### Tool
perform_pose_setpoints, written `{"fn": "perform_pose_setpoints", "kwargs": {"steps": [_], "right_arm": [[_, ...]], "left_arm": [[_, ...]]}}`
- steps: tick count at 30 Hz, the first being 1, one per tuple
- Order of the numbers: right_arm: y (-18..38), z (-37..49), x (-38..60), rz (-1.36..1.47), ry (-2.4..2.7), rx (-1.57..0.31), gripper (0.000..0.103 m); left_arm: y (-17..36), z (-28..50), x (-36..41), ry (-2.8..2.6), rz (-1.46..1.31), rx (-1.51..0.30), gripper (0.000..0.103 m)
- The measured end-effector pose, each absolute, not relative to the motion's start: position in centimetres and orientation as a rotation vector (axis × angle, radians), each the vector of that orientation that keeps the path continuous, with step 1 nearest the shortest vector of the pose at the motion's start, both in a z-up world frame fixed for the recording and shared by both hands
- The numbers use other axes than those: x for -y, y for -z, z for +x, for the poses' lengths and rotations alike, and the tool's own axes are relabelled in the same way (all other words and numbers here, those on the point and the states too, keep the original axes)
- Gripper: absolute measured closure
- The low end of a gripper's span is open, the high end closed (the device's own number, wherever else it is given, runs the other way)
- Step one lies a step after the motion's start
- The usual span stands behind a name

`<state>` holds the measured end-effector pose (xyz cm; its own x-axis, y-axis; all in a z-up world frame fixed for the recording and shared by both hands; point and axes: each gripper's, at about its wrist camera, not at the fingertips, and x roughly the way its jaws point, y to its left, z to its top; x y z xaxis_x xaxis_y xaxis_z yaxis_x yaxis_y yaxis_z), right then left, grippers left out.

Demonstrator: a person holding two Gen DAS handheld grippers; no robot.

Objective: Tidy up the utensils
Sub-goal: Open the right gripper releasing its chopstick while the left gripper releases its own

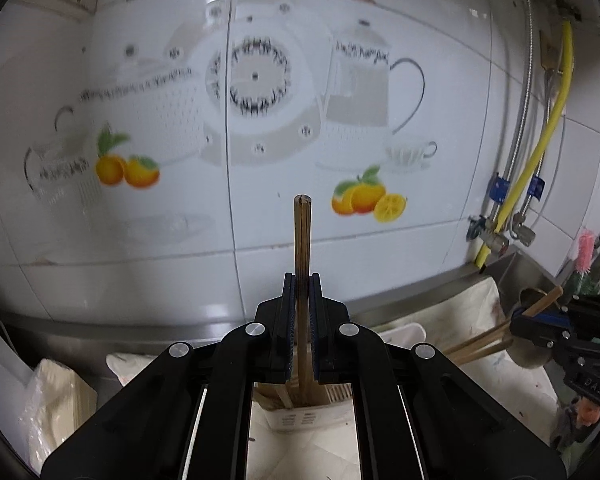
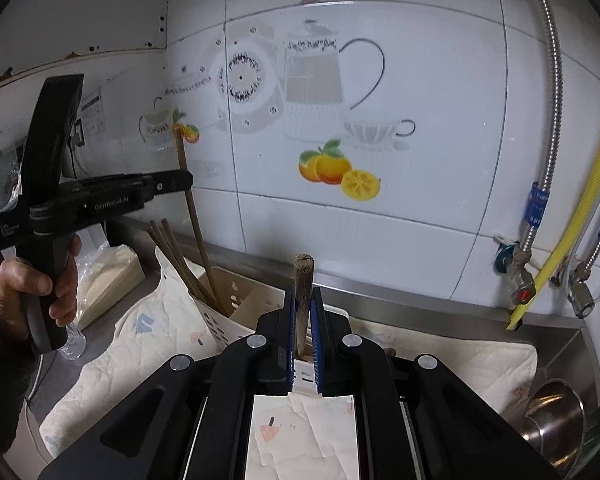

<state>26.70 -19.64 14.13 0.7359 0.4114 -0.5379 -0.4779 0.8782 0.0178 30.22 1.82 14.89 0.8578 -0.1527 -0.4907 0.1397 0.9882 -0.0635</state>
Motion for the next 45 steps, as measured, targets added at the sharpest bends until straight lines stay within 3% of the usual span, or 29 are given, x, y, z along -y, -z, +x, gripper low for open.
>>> {"fn": "perform_pose_setpoints", "kwargs": {"steps": [14,19,21,24,25,27,29,31,38,45], "right_arm": [[-12.7,27.8,19.5,-0.110,-0.483,-0.591,0.095],[-13.0,27.3,19.9,-0.109,-0.475,-0.575,0.095],[-13.2,26.9,20.1,-0.113,-0.468,-0.565,0.092],[-13.6,26.1,20.4,-0.114,-0.461,-0.549,0.087],[-13.7,25.8,20.5,-0.113,-0.459,-0.544,0.084],[-14.0,25.2,20.7,-0.111,-0.454,-0.530,0.080],[-14.1,24.6,20.8,-0.114,-0.449,-0.519,0.075],[-14.3,23.9,20.9,-0.118,-0.444,-0.508,0.070],[-14.2,21.3,21.4,-0.114,-0.437,-0.481,0.050],[-13.4,18.8,21.7,-0.120,-0.412,-0.459,0.029]], "left_arm": [[-13.7,29.8,-1.7,0.156,-0.004,-0.543,0.095],[-14.1,28.9,-1.8,0.146,-0.006,-0.529,0.076],[-14.3,28.4,-1.9,0.146,-0.007,-0.523,0.076],[-14.6,27.4,-2.0,0.143,-0.004,-0.512,0.073],[-14.7,27.1,-2.0,0.142,-0.006,-0.509,0.062],[-15.0,26.1,-2.2,0.131,-0.009,-0.491,0.053],[-15.0,25.1,-2.4,0.130,-0.009,-0.482,0.053],[-14.9,24.0,-2.7,0.121,-0.021,-0.476,0.043],[-13.7,20.6,-3.5,0.100,-0.029,-0.470,0.031],[-12.8,17.6,-3.6,0.073,-0.008,-0.455,0.009]]}}
